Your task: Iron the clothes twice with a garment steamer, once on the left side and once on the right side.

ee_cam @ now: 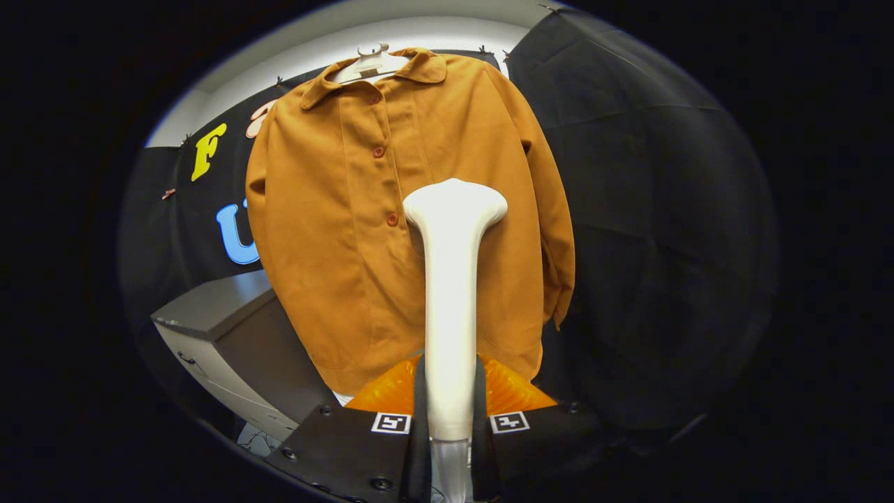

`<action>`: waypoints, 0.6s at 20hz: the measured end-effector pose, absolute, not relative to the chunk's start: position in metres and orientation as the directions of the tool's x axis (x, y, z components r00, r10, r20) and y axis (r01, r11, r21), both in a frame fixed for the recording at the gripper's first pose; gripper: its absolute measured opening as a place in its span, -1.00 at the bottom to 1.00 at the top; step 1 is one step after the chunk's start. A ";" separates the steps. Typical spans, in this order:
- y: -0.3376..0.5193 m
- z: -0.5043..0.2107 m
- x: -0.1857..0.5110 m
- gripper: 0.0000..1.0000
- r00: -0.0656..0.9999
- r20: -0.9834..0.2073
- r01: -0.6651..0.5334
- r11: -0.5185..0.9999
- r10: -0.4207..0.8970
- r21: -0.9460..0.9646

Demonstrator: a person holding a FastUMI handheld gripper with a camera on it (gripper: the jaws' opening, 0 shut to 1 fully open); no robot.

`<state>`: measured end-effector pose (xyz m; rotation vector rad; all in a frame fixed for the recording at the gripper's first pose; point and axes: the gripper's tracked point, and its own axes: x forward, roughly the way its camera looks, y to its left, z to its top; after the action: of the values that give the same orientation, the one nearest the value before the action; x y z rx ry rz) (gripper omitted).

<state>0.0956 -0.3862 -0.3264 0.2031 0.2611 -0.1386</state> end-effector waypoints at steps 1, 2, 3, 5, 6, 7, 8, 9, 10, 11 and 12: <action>-0.387 -0.334 0.092 -0.47 0.952 -0.284 0.171 0.969 -0.115 0.181; -0.388 -0.342 0.089 -0.47 0.946 -0.301 0.181 0.966 -0.120 0.184; -0.388 -0.351 0.084 -0.47 0.940 -0.318 0.193 0.964 -0.126 0.186; -0.389 -0.360 0.077 -0.48 0.929 -0.345 0.213 0.957 -0.136 0.195; -0.389 -0.366 0.073 -0.48 0.923 -0.357 0.223 0.954 -0.141 0.202; -0.388 -0.371 0.068 -0.48 0.918 -0.369 0.234 0.950 -0.146 0.206; -0.386 -0.374 0.064 -0.47 0.912 -0.382 0.243 0.947 -0.148 0.211; -0.384 -0.377 0.057 -0.47 0.908 -0.391 0.250 0.943 -0.151 0.218; -0.380 -0.379 0.051 -0.47 0.905 -0.398 0.255 0.941 -0.152 0.221; -0.376 -0.378 0.045 -0.47 0.903 -0.401 0.258 0.940 -0.154 0.222; -0.372 -0.375 0.039 -0.47 0.903 -0.401 0.261 0.939 -0.156 0.222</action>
<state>0.0386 -0.3718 -0.3754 0.2762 0.3896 -0.2185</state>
